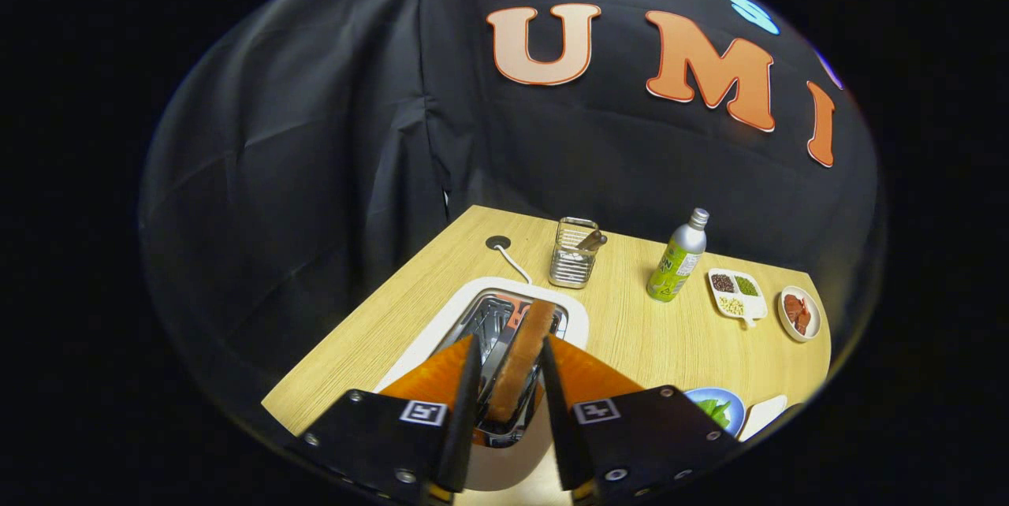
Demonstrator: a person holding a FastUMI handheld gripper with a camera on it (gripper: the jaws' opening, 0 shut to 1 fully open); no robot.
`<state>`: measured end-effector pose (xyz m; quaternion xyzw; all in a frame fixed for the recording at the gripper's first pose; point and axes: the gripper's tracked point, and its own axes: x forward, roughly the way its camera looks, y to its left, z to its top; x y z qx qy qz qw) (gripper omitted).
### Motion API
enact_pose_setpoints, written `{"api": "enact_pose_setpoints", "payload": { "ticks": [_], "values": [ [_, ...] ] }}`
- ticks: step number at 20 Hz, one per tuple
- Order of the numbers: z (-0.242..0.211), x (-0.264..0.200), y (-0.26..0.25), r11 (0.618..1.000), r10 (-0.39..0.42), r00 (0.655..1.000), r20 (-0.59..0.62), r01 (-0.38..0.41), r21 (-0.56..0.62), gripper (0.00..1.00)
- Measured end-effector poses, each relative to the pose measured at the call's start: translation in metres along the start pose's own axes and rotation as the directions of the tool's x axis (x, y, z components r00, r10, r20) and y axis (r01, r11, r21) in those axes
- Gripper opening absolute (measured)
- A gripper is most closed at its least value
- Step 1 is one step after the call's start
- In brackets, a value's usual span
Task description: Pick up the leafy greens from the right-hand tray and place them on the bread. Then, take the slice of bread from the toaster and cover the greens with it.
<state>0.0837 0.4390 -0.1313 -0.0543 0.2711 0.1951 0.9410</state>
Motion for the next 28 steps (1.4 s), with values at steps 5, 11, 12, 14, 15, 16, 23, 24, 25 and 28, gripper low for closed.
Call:
{"api": "enact_pose_setpoints", "payload": {
  "ticks": [5,11,12,14,15,16,23,24,25,28],
  "values": [
    [0.007,-0.003,-0.006,1.0,-0.028,1.0,0.013,0.028,-0.001,0.09],
    [0.024,-0.017,-0.006,1.0,-0.027,0.998,0.065,0.027,-0.002,0.05],
    [0.03,-0.022,-0.006,1.0,-0.026,0.997,0.076,0.026,-0.002,0.05],
    [0.038,-0.027,-0.007,1.0,-0.027,0.995,0.096,0.027,0.005,0.05],
    [0.041,-0.029,-0.008,1.0,-0.022,0.995,0.098,0.022,0.005,0.05],
    [0.045,-0.032,-0.008,1.0,-0.019,0.994,0.105,0.018,0.008,0.05],
    [0.077,-0.061,-0.014,0.998,0.014,0.985,0.174,-0.025,0.06,0.05],
    [0.08,-0.065,-0.017,0.998,0.014,0.983,0.184,-0.026,0.059,0.05],
    [0.082,-0.068,-0.019,0.998,0.016,0.982,0.189,-0.029,0.063,0.05],
    [0.084,-0.078,-0.033,0.997,0.007,0.979,0.202,-0.023,0.074,0.05]
  ]
}}
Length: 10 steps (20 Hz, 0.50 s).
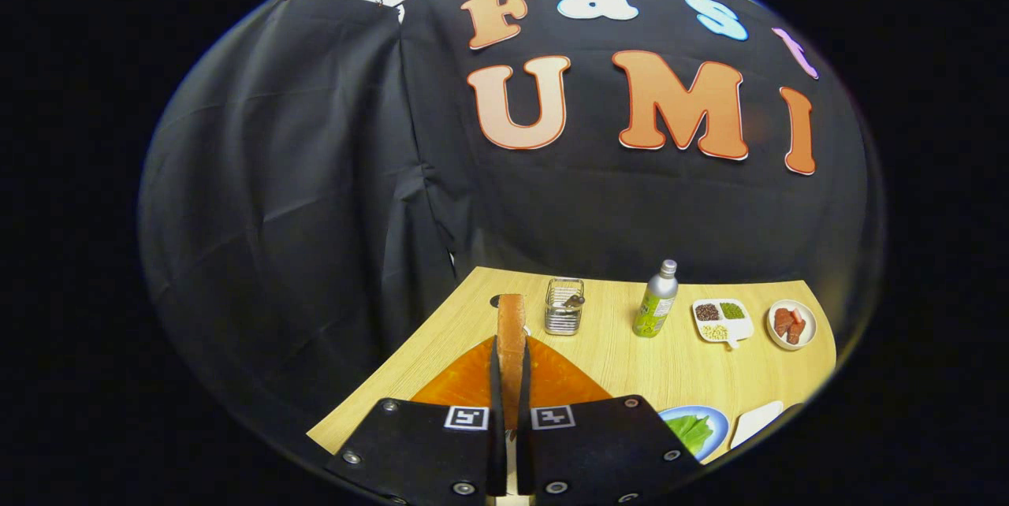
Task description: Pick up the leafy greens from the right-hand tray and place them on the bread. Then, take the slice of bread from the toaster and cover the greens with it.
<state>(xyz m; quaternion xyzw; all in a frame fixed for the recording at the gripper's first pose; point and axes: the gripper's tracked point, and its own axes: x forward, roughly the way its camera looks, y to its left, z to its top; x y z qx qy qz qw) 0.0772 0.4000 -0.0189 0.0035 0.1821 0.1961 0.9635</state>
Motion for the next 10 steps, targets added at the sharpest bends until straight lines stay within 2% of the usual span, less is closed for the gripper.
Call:
{"api": "enact_pose_setpoints", "payload": {
  "ticks": [10],
  "values": [
    [-0.013,-0.031,-0.083,0.996,-0.094,0.996,0.002,0.094,0.012,0.05]
  ]
}}
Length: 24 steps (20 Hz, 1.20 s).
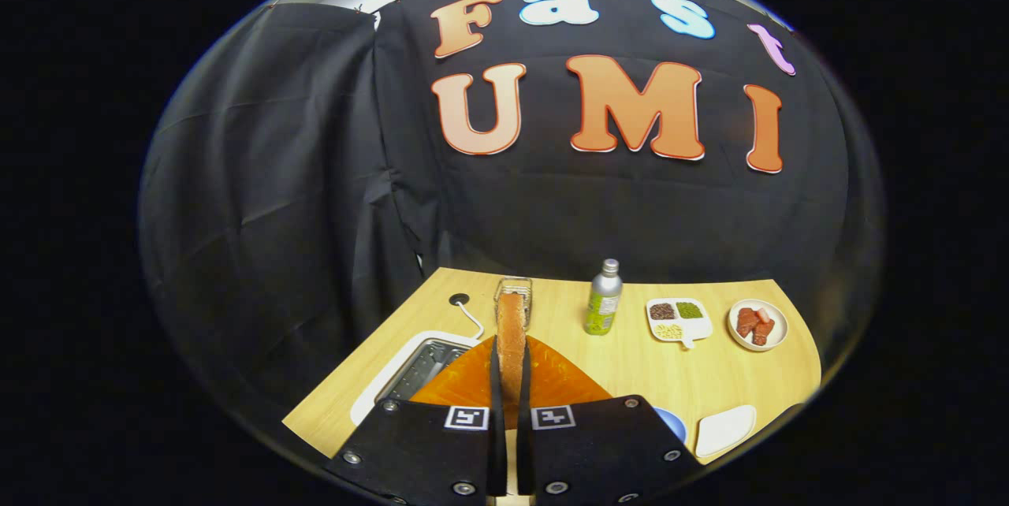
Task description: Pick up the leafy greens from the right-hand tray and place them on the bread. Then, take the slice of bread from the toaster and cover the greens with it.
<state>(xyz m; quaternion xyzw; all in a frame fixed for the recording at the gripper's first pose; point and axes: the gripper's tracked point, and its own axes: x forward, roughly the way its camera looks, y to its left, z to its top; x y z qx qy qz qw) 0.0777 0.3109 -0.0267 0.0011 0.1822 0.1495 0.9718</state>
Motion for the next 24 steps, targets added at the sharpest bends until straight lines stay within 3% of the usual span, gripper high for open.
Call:
{"api": "enact_pose_setpoints", "payload": {
  "ticks": [12,24],
  "values": [
    [-0.058,-0.022,-0.073,0.998,-0.057,0.995,-0.086,0.06,0.024,0.05],
    [-0.136,-0.013,-0.096,0.999,-0.008,0.979,-0.205,0.017,0.041,0.05]
  ]
}}
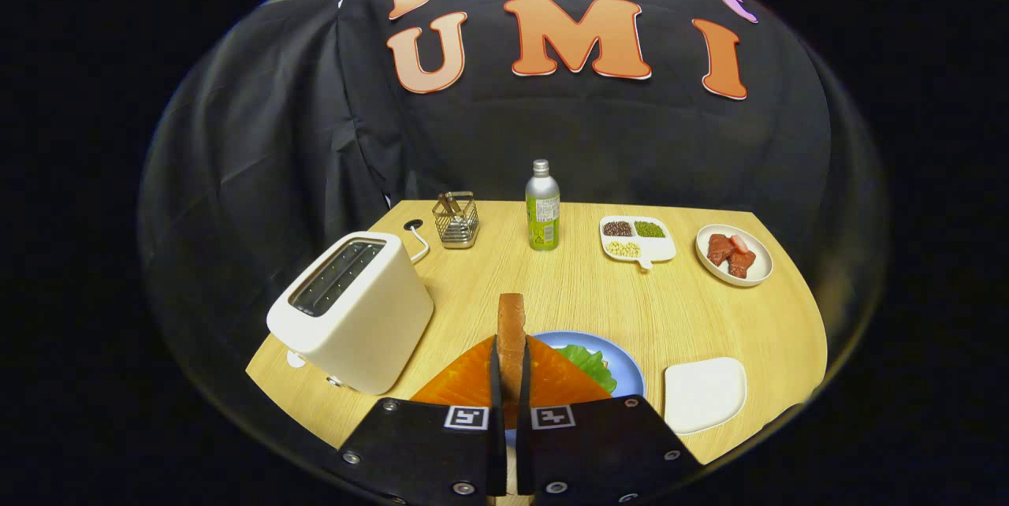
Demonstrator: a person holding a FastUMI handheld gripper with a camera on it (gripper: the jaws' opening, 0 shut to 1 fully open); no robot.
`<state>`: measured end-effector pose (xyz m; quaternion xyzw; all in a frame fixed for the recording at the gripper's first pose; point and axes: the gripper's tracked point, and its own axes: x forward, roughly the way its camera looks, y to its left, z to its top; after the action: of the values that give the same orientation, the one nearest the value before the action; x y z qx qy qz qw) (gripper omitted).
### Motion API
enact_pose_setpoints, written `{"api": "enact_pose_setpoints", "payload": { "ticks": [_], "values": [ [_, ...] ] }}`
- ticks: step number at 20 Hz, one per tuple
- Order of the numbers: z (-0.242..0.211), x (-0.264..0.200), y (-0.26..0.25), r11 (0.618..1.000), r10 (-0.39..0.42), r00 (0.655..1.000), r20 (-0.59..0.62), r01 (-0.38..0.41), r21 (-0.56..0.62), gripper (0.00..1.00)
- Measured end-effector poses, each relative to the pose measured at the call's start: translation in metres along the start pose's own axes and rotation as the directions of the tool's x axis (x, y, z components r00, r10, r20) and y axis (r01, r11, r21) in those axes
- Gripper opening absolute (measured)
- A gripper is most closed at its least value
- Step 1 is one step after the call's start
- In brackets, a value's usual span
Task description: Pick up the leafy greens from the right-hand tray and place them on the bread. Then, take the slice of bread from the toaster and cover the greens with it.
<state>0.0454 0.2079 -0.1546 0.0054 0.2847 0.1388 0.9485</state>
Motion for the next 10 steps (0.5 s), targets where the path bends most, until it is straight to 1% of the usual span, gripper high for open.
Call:
{"api": "enact_pose_setpoints", "payload": {
  "ticks": [3,6,10],
  "values": [
    [-0.012,0.011,-0.004,1.0,0.01,1.0,-0.015,-0.01,0.001,0.05],
    [-0.02,0.02,-0.003,0.999,0.042,0.999,-0.023,-0.042,0.015,0.05],
    [-0.037,0.029,-0.015,0.998,0.048,0.997,-0.053,-0.046,0.037,0.06]
  ]
}}
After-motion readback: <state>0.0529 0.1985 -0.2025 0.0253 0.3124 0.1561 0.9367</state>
